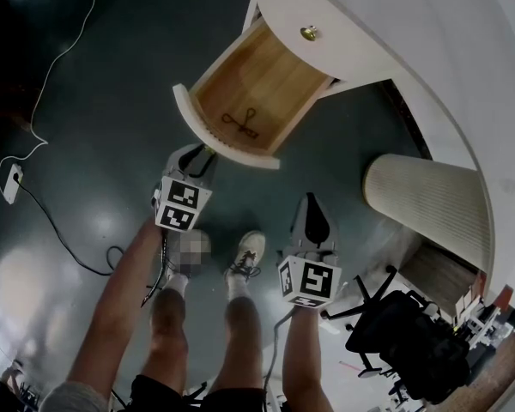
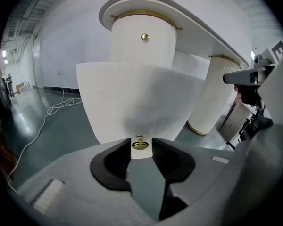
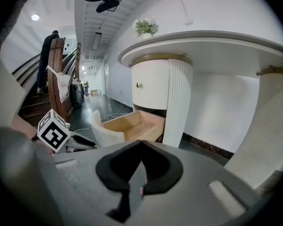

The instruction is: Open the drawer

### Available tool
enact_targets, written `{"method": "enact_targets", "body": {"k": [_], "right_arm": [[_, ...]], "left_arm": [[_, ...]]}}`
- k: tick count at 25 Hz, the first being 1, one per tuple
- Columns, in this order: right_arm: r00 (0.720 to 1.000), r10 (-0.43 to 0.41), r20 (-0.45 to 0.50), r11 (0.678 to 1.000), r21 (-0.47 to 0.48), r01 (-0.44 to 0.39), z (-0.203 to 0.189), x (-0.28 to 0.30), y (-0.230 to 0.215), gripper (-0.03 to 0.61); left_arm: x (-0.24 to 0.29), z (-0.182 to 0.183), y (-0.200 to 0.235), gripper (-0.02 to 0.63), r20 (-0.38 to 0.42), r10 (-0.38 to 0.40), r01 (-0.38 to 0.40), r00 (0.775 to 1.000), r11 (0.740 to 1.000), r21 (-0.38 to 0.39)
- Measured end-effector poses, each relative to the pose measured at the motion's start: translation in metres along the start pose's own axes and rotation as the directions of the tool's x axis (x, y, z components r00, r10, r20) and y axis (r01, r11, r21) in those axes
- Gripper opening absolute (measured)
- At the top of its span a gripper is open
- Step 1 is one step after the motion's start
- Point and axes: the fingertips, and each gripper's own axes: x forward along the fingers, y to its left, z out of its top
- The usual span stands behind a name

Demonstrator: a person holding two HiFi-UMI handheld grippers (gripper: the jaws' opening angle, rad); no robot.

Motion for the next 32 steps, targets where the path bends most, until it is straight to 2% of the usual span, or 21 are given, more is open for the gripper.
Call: {"method": "enact_targets", "body": {"k": [2, 3, 10, 18, 23, 32], "right_arm": [[1.0, -0.004, 0.002, 1.0, 0.002, 0.004, 0.002, -0.001, 0.0, 0.003], [1.0, -0.004, 0.003, 1.0, 0.002, 0.004, 0.004, -0.002, 0.0, 0.003], [1.0, -0.012, 0.008, 1.0, -0.002, 0.012, 0.023, -0.012, 0.001, 0.003], [0.999, -0.033, 0.024, 0.999, -0.009, 0.033, 0.066, -0.034, 0.0, 0.003], [0.997, -0.06, 0.049, 0.998, -0.01, 0.06, 0.108, -0.049, -0.003, 0.003], [0.987, -0.11, 0.119, 0.994, -0.008, 0.111, 0.208, -0.101, -0.012, 0.003]], "left_arm": [[-0.004, 0.002, -0.004, 0.216, 0.003, -0.03, 0.03, 1.0, 1.0, -0.008], [-0.006, 0.003, -0.005, 0.227, 0.008, -0.034, 0.035, 0.999, 0.999, -0.013], [-0.026, 0.026, -0.007, 0.229, 0.037, -0.017, 0.017, 0.999, 1.0, -0.01], [-0.073, 0.078, -0.017, 0.227, 0.094, -0.021, 0.021, 0.995, 1.0, -0.008], [-0.112, 0.122, -0.01, 0.219, 0.136, -0.017, 0.017, 0.991, 1.0, 0.006], [-0.198, 0.232, -0.015, 0.194, 0.239, -0.021, 0.012, 0.971, 0.999, 0.041]]}}
